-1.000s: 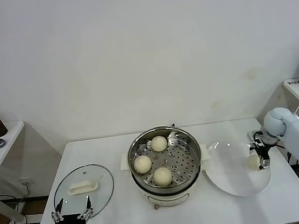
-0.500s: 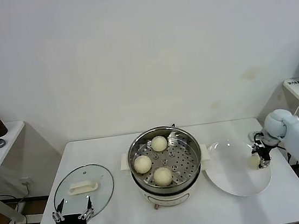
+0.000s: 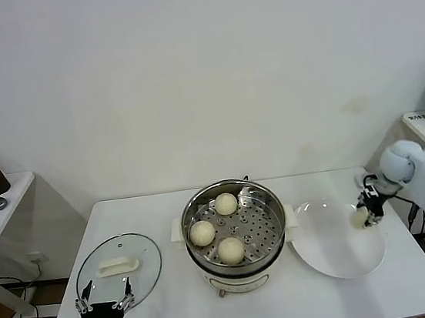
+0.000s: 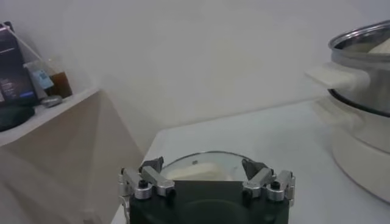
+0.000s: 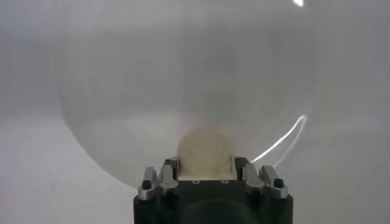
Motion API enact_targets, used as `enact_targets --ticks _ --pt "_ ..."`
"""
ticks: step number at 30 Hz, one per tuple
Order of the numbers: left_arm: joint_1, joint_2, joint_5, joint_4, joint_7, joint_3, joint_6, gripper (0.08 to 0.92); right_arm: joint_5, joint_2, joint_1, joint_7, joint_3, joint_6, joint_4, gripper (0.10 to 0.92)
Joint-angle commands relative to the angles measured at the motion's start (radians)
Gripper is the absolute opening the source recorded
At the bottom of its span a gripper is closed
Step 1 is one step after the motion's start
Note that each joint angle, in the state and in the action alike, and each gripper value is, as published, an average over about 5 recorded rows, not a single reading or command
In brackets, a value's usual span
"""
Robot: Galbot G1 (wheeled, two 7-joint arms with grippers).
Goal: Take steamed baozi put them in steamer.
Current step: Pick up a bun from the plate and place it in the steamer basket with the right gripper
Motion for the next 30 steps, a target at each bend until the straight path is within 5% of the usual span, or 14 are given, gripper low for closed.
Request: enact_targets --ticks 1,15,30 --pt "-0.004 0.003 0.005 -0.008 0.0 0.01 -0.001 0.823 0.375 -0.023 0.471 -0.007 -0.369 -0.144 0.294 0.542" --pt "0.003 0.001 -0.014 -0.044 -0.004 0.018 0.001 0.823 0.74 0.26 0.835 0.067 -0.662 -0.365 0.43 0.536" --pt "-0.002 0.008 -0.031 -0.028 -0.002 0.008 0.002 0.823 0.603 0.354 0.639 0.157 -0.728 -0.42 0.389 0.543"
